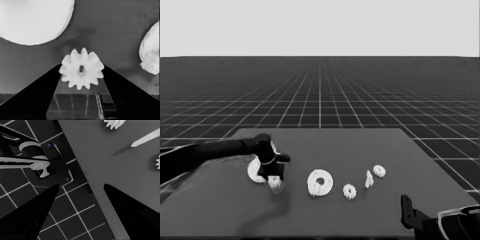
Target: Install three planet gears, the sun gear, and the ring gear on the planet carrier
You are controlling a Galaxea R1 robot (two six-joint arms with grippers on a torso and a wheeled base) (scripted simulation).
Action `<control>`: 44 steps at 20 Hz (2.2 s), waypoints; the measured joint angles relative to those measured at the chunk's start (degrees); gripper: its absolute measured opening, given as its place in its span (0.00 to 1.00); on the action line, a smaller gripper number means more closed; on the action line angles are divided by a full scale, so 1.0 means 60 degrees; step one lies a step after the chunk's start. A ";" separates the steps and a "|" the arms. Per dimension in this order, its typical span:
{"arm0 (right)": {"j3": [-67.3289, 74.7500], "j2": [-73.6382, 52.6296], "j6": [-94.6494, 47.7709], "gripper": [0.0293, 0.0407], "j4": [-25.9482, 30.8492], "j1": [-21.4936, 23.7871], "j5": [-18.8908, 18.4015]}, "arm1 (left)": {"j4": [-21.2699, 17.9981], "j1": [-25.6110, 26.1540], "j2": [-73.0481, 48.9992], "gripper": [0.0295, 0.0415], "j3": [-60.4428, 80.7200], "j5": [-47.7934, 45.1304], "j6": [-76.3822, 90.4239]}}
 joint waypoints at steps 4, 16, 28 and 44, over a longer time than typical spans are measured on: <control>0.0000 0.0000 0.0000 0.81 0.0000 0.0000 0.0000 | -0.0630 -0.0700 -0.0079 0.14 0.0227 0.0233 -0.0106; 0.0000 0.0000 0.0000 0.81 0.0000 0.0000 0.0000 | -0.0996 -0.1035 0.5739 0.14 -0.5884 0.0305 0.0200; 0.0000 0.0000 0.0000 0.81 0.0000 0.0000 0.0000 | 0.0177 0.0325 0.6222 0.14 -0.7243 -0.0409 0.0921; 0.0000 0.0000 0.0000 0.81 0.0000 0.0000 0.0000 | -0.0945 -0.0984 0.5844 0.75 -0.6090 0.0272 0.0286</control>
